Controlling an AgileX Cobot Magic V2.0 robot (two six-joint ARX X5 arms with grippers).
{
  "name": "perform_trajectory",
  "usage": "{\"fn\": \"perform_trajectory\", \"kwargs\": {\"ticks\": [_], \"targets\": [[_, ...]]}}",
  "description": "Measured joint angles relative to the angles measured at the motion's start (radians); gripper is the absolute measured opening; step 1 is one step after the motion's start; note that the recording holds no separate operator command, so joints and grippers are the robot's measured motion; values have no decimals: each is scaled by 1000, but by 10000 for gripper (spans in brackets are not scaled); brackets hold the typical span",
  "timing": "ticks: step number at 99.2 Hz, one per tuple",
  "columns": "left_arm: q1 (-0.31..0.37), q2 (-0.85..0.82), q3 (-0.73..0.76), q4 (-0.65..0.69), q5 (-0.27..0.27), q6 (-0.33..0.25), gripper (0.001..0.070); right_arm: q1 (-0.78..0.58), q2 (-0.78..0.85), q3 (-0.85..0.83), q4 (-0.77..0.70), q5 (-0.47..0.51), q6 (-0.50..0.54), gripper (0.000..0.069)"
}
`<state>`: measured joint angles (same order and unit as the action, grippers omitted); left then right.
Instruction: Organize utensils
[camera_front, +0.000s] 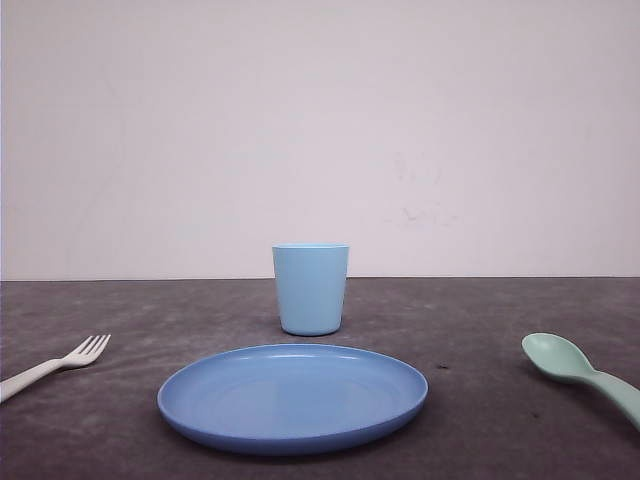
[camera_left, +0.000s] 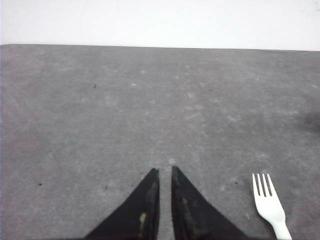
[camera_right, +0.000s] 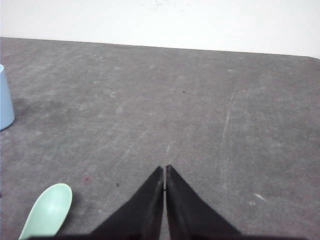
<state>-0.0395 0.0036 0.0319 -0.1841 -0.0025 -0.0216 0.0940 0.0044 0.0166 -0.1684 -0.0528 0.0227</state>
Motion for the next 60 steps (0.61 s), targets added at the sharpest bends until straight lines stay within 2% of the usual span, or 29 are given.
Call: {"fn": "perform_trajectory", "kwargs": {"ticks": [38,51,60], "targets": [[0,0,0,0,0,0,17,0,0,0,24,-2,0,7],[0,0,0,0,0,-1,17,0,0,0,23,-24,29,7],[0,0,0,0,3,-34,17,0,0,0,23,-25,37,7]]}}
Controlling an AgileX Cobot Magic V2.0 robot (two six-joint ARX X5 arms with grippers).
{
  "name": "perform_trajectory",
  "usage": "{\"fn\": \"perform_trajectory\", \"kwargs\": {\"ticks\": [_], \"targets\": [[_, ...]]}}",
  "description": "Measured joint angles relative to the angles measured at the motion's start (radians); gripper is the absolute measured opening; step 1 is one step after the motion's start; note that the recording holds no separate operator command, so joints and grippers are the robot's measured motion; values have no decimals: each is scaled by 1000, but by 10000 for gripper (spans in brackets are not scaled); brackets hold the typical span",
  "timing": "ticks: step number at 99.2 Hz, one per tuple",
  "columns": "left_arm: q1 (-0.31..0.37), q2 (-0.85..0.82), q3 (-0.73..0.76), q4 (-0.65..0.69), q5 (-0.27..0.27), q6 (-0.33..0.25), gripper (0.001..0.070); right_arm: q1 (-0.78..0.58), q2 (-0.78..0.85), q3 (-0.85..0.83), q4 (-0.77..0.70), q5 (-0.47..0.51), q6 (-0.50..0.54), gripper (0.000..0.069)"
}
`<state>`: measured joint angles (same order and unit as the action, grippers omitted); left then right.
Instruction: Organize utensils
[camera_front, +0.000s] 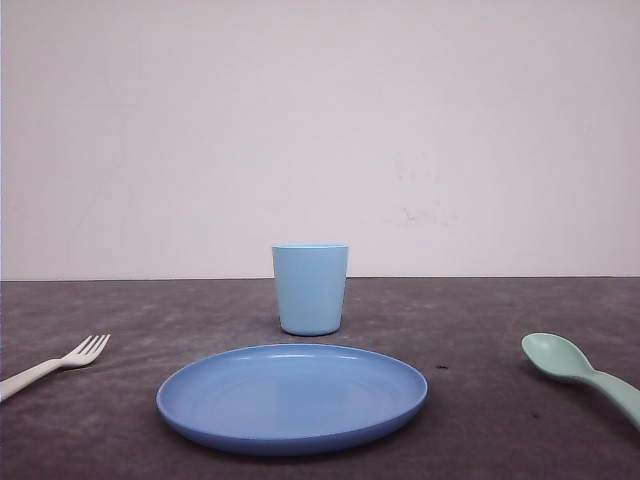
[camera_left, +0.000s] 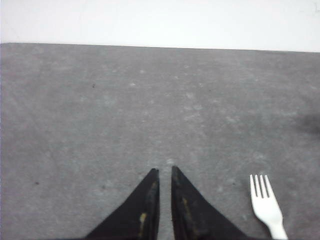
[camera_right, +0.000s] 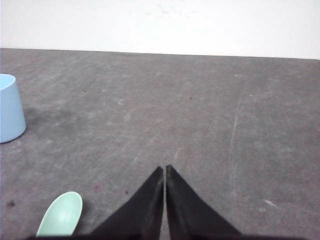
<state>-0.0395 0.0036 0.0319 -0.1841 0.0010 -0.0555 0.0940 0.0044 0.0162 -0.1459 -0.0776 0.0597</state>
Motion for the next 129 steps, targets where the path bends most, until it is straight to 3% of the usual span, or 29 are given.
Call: {"fn": "perform_trajectory", "kwargs": {"ticks": [15,29,39,49,62,77,98,111,129], "targets": [[0,0,0,8,9,-86,17,0,0,0,32,0,45,7],[0,0,11,88,105,-168,17,0,2,50,11,-1,129,7],[0,2,66,133,154,-233,17,0,10,149,-11,0,179,7],[0,6,164,133,166,-280,17,0,34,275,-51,0,202,7],[0,60,325,23,181,-299,17,0,123,463,-162,-1,210,7],[0,179,537,-166,205,-264,17,0,262,694,-307,-1,203,7],[0,392,799,-356,208,-131,17,0,486,930,-488,-32,138,7],[-2,535,855,-417,208,-67,17,0,616,958,-560,-32,97,7],[-25,723,855,-454,192,-26,17,0,806,957,-651,-27,67,7]]}}
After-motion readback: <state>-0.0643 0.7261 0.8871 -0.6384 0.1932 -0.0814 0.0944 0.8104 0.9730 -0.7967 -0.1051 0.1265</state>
